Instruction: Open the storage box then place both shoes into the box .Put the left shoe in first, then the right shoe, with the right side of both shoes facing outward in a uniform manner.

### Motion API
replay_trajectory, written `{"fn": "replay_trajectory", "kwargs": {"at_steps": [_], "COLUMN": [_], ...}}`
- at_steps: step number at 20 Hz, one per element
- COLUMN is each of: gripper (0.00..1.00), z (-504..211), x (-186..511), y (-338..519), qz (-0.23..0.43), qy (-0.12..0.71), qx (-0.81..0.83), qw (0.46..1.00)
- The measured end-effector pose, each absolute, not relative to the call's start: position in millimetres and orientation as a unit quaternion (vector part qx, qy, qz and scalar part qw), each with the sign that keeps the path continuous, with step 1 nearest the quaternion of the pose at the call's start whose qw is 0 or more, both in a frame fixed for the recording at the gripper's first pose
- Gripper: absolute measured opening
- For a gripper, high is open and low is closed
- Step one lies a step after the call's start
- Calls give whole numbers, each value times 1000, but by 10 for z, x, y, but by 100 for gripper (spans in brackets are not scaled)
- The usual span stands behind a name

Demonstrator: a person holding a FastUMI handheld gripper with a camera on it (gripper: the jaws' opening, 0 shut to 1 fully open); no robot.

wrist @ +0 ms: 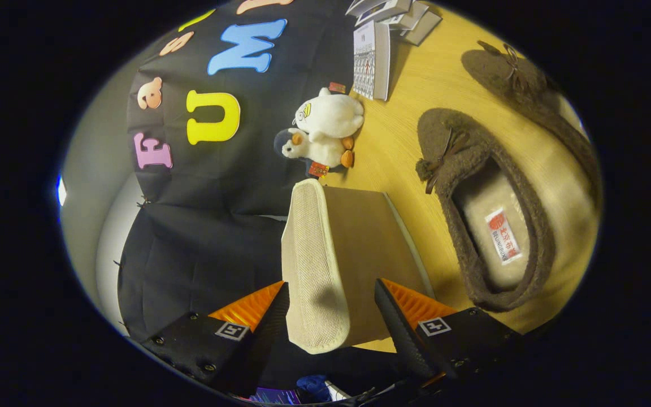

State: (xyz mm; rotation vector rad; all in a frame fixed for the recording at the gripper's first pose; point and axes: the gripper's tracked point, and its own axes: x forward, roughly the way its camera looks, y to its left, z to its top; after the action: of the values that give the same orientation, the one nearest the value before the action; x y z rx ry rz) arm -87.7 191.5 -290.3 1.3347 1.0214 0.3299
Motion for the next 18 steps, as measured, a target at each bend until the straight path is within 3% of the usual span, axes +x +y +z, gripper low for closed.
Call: {"fn": "replay_trajectory", "kwargs": {"at_steps": [2,4,7,10,16,18], "gripper": [93,79,79,39,39,5], "z": [-2883,-2851,-2830,-2849,-2720,-2740], "x": [-890,-905,-937,-918,-981,-830], "y": [1972,2035,2113,2107,2242,2162], "qz": [150,159,175,174,199,200], "qy": [452,456,462,466,465,459], "qx": [597,601,601,600,598,602], "qw": [646,636,628,626,622,622]}}
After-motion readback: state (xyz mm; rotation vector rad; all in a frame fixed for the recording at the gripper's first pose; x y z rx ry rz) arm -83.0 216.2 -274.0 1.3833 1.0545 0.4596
